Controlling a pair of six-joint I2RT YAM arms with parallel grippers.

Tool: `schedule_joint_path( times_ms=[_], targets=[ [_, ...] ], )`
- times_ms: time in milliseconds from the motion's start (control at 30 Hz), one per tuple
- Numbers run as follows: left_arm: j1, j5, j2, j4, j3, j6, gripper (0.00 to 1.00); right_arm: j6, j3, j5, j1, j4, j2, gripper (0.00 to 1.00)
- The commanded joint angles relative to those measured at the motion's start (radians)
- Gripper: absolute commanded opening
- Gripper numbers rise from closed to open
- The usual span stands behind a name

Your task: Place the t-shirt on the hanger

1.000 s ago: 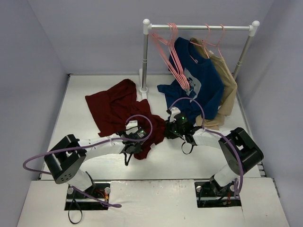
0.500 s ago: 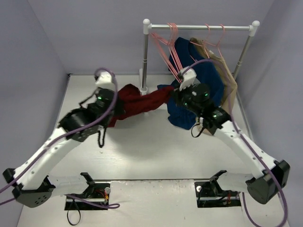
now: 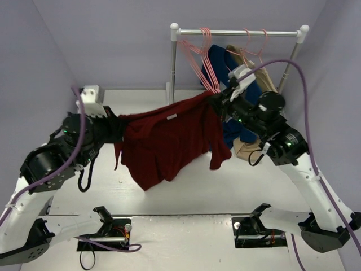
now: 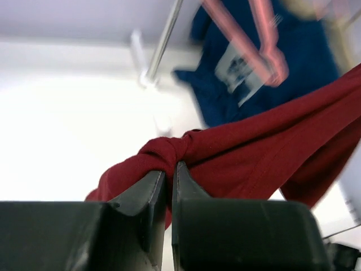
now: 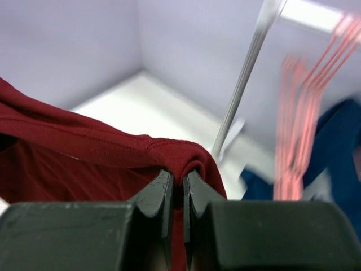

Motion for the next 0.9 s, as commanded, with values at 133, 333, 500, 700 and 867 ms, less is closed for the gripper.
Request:
schedule_joint_path(
  times_ms=[133, 333, 500, 700, 867],
  targets=[
    [0.077, -0.034, -0.086, -0.008, -0.469, -0.192, 0.0, 0.18, -0.28, -0.009, 0.044, 0.008, 0.112, 0.0],
    [0.238, 0.068, -0.033, 0.227, -0.825, -0.196, 0.0, 0.249, -0.378, 0.073, 0.107, 0.058, 0.365, 0.0],
    [0.396, 0.173, 0.057, 0.383, -0.914, -0.147, 0.06, 0.274, -0.353, 0.081, 0.107, 0.121, 0.538, 0.0],
    [0.437, 0.204, 0.124, 0.412, -0.806, -0.028, 0.45, 0.297, -0.303, 0.155, 0.109, 0.174, 0.611, 0.03],
    [0.436, 0.219, 0.035, 0.405, -0.772, 0.054, 0.66, 0.297, -0.23, 0.243, 0.106, 0.178, 0.612, 0.3]
  ],
)
